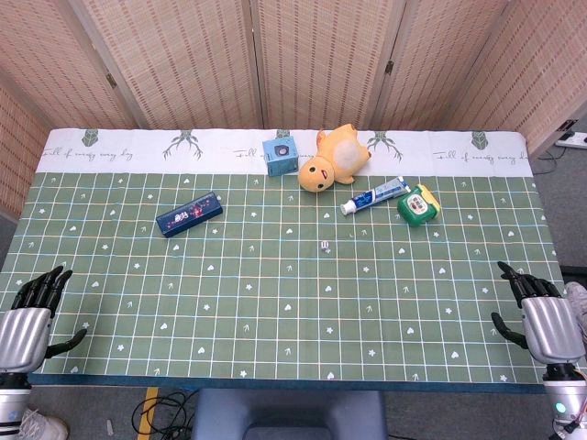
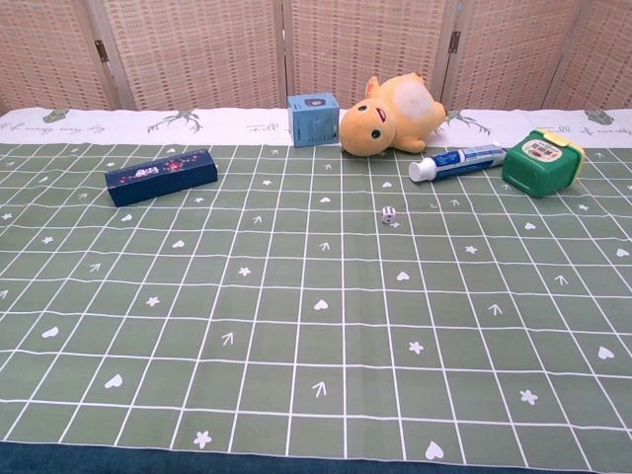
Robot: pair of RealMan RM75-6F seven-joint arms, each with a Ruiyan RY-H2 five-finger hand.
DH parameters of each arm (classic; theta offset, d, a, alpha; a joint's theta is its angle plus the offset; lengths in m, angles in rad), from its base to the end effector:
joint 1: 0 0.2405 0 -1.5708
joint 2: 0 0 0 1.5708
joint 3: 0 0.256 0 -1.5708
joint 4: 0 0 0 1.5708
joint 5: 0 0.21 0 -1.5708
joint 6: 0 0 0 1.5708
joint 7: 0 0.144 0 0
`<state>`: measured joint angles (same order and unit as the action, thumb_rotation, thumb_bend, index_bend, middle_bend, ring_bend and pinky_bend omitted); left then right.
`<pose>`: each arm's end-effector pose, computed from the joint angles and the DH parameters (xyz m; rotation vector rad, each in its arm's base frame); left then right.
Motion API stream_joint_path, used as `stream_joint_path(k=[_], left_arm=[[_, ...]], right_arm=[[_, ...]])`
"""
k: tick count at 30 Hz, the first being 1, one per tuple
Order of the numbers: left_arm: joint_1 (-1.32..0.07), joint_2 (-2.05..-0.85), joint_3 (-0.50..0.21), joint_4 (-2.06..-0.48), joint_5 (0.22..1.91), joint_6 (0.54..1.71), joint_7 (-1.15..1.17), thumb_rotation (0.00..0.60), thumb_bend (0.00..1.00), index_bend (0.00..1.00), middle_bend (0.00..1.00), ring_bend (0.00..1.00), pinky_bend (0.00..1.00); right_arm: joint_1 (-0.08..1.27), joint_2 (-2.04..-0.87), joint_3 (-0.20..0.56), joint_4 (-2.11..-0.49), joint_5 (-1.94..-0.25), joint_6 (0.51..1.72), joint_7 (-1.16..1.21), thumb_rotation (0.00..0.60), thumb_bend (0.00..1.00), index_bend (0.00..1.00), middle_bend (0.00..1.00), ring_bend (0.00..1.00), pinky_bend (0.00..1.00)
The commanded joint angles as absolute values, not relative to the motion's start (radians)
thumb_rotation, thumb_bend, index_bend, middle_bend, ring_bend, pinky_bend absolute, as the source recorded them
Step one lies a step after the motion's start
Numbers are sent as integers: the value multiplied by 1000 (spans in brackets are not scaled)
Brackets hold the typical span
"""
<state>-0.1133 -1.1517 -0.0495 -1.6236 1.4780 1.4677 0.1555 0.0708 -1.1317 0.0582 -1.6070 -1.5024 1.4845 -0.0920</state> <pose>-0.3043 0.1892 0.1462 -1.4313 -0.8241 -0.8235 -0.3124 -0.1784 0.1565 1.4016 -0.8419 0.8403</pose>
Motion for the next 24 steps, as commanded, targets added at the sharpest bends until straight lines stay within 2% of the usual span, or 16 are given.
stream_joint_path(k=[1, 10, 16, 20, 24], left_arm=[[-113, -1154, -48, -1623, 1478, 1467, 159, 600, 195, 80, 71, 102, 149], [-111, -1158, -50, -1621, 1485, 1480, 152, 600, 195, 80, 71, 102, 149], [-117, -1156, -50, -1620, 1496, 1479, 150, 600, 195, 80, 71, 102, 149], [-112, -1151, -49, -1620, 1500, 1489, 142, 600, 195, 81, 71, 102, 149], [-107, -1147, -47, -1619, 1501, 1495, 138, 600, 195, 81, 71, 102, 149]], right_arm=[[70, -1132, 57, -1606, -1504, 1484, -90, 600, 235, 134, 289, 252, 290], [72, -1142, 56, -1599, -1514, 1487, -78, 600, 240, 134, 290, 252, 290], [124, -1176, 78, -1589, -1544, 1457, -100, 600, 255, 162, 314, 272, 306], [195, -1220, 112, -1568, -1561, 1406, -125, 600, 266, 196, 387, 386, 412], [283, -1267, 146, -1550, -1543, 1307, -148, 600, 277, 214, 522, 583, 619]])
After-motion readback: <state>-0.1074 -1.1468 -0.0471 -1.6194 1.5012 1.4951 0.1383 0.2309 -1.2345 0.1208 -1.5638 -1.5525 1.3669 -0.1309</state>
